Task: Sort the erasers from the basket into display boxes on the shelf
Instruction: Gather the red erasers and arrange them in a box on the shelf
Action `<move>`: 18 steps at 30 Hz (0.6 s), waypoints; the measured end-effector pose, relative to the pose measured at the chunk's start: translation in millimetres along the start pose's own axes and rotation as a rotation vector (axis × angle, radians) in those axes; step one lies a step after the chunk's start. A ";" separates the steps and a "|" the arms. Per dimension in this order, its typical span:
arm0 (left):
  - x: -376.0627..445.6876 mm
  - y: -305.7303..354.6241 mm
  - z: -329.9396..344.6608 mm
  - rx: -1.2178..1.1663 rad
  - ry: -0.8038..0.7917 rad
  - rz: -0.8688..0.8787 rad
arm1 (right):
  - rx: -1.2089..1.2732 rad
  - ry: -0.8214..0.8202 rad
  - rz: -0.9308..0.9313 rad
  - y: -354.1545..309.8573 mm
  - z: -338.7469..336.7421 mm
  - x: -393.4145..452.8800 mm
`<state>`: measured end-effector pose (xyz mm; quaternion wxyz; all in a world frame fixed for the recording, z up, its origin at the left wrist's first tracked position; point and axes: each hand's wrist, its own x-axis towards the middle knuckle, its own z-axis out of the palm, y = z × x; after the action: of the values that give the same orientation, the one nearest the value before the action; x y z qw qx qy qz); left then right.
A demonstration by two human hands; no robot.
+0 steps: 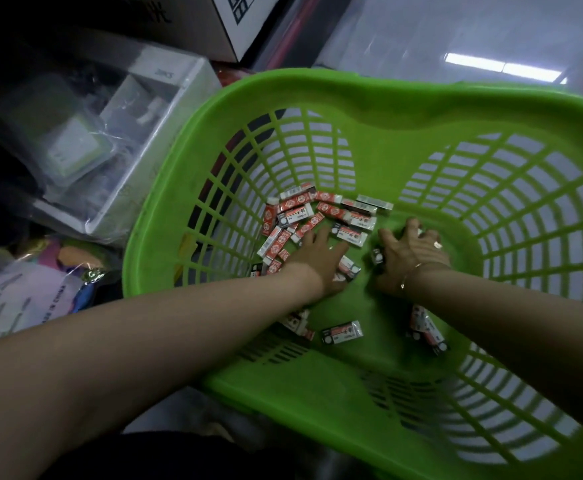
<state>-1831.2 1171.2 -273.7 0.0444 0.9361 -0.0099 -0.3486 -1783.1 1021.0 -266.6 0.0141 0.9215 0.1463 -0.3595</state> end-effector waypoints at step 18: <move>-1.8 5.0 -25.8 -0.827 0.097 -0.167 | 0.299 0.107 -0.059 0.2 -23.9 14.1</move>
<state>-1815.6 1168.3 -252.7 0.3885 0.8524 0.2086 -0.2811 -1757.5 1027.6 -258.3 -0.1415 0.9265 0.1188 -0.3277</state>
